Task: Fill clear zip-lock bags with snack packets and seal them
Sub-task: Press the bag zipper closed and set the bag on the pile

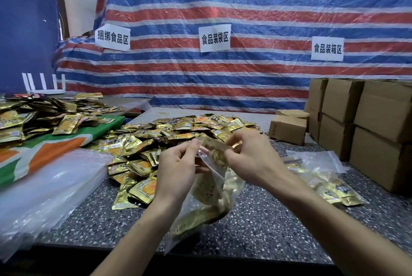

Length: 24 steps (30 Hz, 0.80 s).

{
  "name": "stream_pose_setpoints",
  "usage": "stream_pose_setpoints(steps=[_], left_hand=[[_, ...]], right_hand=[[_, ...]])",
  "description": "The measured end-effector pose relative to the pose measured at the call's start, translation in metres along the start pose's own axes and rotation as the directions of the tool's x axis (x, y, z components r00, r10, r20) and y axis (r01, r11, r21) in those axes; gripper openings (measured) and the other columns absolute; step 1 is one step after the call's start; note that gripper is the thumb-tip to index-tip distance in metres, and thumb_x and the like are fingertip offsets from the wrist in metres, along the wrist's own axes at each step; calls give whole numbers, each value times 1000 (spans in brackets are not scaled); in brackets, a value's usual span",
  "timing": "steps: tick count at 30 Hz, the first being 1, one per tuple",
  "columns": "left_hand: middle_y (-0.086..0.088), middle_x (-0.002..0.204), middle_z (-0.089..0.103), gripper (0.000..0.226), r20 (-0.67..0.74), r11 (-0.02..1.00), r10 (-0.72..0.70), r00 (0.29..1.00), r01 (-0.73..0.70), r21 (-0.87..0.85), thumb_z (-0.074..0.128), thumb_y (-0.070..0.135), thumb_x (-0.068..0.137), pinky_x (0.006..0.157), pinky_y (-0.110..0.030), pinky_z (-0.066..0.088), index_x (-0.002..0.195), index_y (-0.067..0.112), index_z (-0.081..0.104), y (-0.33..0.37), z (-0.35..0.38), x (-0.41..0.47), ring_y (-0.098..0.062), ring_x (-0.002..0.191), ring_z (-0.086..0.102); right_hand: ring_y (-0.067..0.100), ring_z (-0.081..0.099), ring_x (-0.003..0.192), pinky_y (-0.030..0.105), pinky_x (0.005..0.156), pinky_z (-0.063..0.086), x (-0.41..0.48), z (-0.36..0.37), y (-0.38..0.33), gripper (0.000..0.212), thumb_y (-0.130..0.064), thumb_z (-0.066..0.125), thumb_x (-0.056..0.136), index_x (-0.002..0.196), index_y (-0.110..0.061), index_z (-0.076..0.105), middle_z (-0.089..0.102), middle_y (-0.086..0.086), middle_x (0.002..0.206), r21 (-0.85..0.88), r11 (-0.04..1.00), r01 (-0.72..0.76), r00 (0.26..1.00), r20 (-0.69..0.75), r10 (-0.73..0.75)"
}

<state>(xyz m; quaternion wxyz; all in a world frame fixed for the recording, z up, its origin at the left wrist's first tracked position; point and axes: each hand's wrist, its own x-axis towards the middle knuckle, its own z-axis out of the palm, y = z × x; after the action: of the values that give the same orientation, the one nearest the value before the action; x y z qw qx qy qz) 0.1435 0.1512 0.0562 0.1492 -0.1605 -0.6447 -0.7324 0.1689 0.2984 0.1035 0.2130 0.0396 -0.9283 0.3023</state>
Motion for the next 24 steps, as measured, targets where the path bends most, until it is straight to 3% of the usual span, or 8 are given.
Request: stream_pose_setpoints(steps=[4, 6, 10, 12, 14, 18, 21, 24], left_hand=[[-6, 76, 76, 40, 10, 1000, 24, 1000, -24, -16, 51, 27, 102, 58, -23, 55, 76, 9, 76, 3, 2, 0, -21, 70, 73], [-7, 75, 76, 41, 12, 999, 42, 999, -41, -13, 51, 25, 102, 59, -24, 56, 74, 9, 76, 4, 3, 1, -21, 67, 73], [-6, 81, 77, 40, -14, 995, 78, 997, -78, -55, 51, 23, 103, 63, -25, 59, 75, 13, 78, 4, 0, 3, -21, 75, 75], [-4, 81, 77, 40, -31, 993, 89, 996, -91, -69, 50, 23, 103, 65, -23, 58, 76, 18, 79, 2, -2, 3, -19, 78, 75], [-5, 79, 77, 39, -75, 993, 75, 994, -82, -87, 51, 24, 103, 65, -22, 57, 75, 17, 78, 1, -4, 4, -19, 77, 75], [-6, 83, 77, 33, -86, 990, 62, 994, -72, -123, 53, 27, 101, 66, -25, 58, 82, 18, 79, 2, -7, 6, -21, 78, 75], [-3, 77, 76, 36, -47, 994, 105, 993, -105, -3, 54, 41, 99, 66, -29, 57, 79, 23, 78, 3, -11, 8, -18, 73, 73], [5, 75, 74, 46, -162, 995, 85, 983, -77, 60, 49, 50, 98, 70, -32, 53, 73, 19, 73, -2, -25, 21, -11, 74, 68]], right_hand=[[24, 70, 70, 49, 66, 59, 0, -1, -5, 11, -23, 54, 71, 75, -22, 65, 71, 0, 70, 123, 992, 1, 993, -118, 13], [24, 69, 70, 49, 68, 58, 1, 1, -4, 9, -21, 58, 77, 75, -17, 66, 71, 2, 70, 151, 988, -42, 996, -76, 54], [16, 52, 52, 36, 54, 44, -5, 9, 1, 57, -56, 47, 95, 60, -13, 58, 60, -4, 55, -94, 994, 48, 996, 75, -41], [13, 58, 68, 34, 65, 45, -7, 7, 4, 69, -80, 32, 85, 58, -22, 58, 63, -10, 63, -170, 975, 142, 990, 24, -140], [14, 52, 98, 40, 84, 44, -8, 2, 7, 64, -90, 28, 75, 67, -35, 59, 66, -11, 92, -232, 953, 195, 981, 42, -190], [14, 42, 124, 42, 104, 38, -10, -1, 15, 26, -57, 61, 88, 100, -36, 69, 52, -3, 134, -291, 931, 218, 976, 46, -214], [12, 56, 109, 31, 96, 53, -6, -3, 18, 6, -23, 70, 92, 95, -19, 73, 56, -2, 127, -56, 964, 259, 964, -49, -261], [10, 61, 108, 27, 92, 57, 2, -9, 17, 7, -8, 66, 93, 90, -11, 72, 61, -4, 121, 183, 943, 278, 959, 6, -284]])
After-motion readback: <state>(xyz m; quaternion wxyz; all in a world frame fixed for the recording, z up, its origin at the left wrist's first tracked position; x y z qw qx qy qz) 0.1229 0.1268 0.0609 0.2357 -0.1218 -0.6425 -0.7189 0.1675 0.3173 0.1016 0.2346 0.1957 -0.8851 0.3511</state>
